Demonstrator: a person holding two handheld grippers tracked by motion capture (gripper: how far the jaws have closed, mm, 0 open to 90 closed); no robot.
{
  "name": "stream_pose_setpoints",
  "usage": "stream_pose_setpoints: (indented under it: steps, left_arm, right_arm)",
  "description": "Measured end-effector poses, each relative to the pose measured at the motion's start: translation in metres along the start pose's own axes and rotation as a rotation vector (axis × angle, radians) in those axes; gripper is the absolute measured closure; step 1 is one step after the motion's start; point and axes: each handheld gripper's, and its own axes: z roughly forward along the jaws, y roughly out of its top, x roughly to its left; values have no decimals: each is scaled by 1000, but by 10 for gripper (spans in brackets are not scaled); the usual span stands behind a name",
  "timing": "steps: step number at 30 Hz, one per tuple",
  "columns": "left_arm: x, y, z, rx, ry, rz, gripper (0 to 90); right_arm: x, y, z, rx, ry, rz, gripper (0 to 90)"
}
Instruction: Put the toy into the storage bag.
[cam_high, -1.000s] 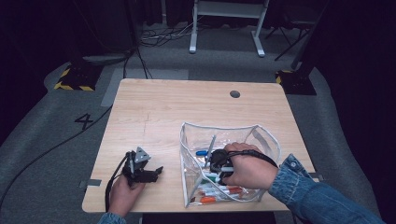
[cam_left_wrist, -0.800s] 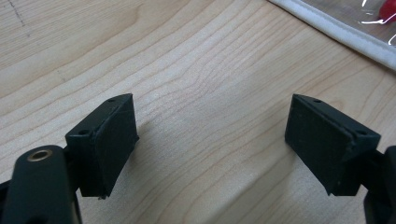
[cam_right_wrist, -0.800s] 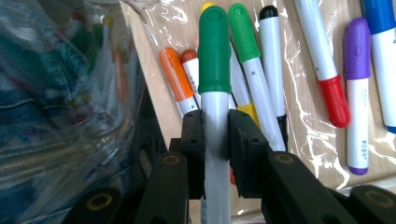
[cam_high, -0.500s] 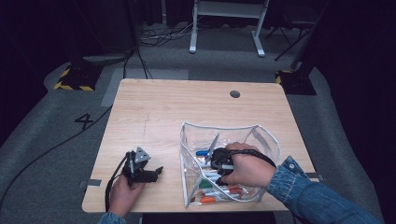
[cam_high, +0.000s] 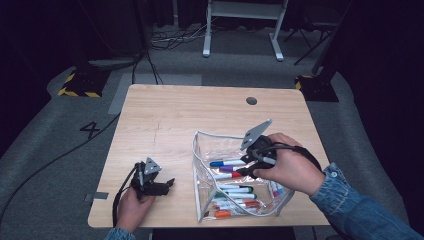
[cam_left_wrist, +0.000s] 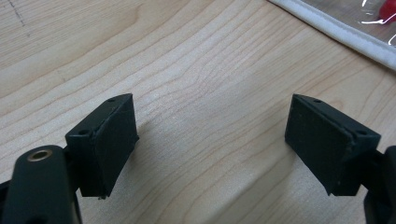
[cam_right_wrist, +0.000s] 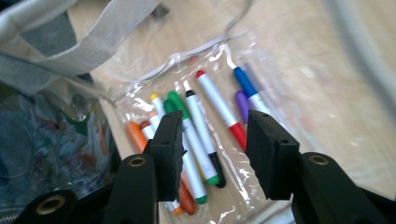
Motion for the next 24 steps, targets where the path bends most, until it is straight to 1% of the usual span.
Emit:
stream_pose_setpoints:
  steps: [5,7,11,13,14,19,22,24]
  left_arm:
    - [0,0,0,-1,-1,-4,172]
    - [0,0,0,0,0,0,172]
    - [0,-1,-1,2,-1,4,172]
    - [0,-1,-1,6,-2,-3,172]
    - [0,-1,-1,4,-3,3,172]
    - [0,-1,-1,4,-2,3,172]
    - [0,-1,-1,4,-3,3,172]
    - [0,-1,-1,4,-2,2,172]
  right_arm:
    - [-15,-13,-26,-69,-53,53,563]
    - [-21,-20,-35,-86,-71,79,561]
    - [-36,-37,-51,-126,-111,135,552]
    - [-46,-48,-59,-142,-132,168,552]
    - [-49,-52,-61,-145,-140,180,552]
    - [-69,-77,-74,-179,-179,263,553]
    - [-79,-89,-79,-191,-206,301,552]
    - [-86,-98,-82,-200,-216,336,552]
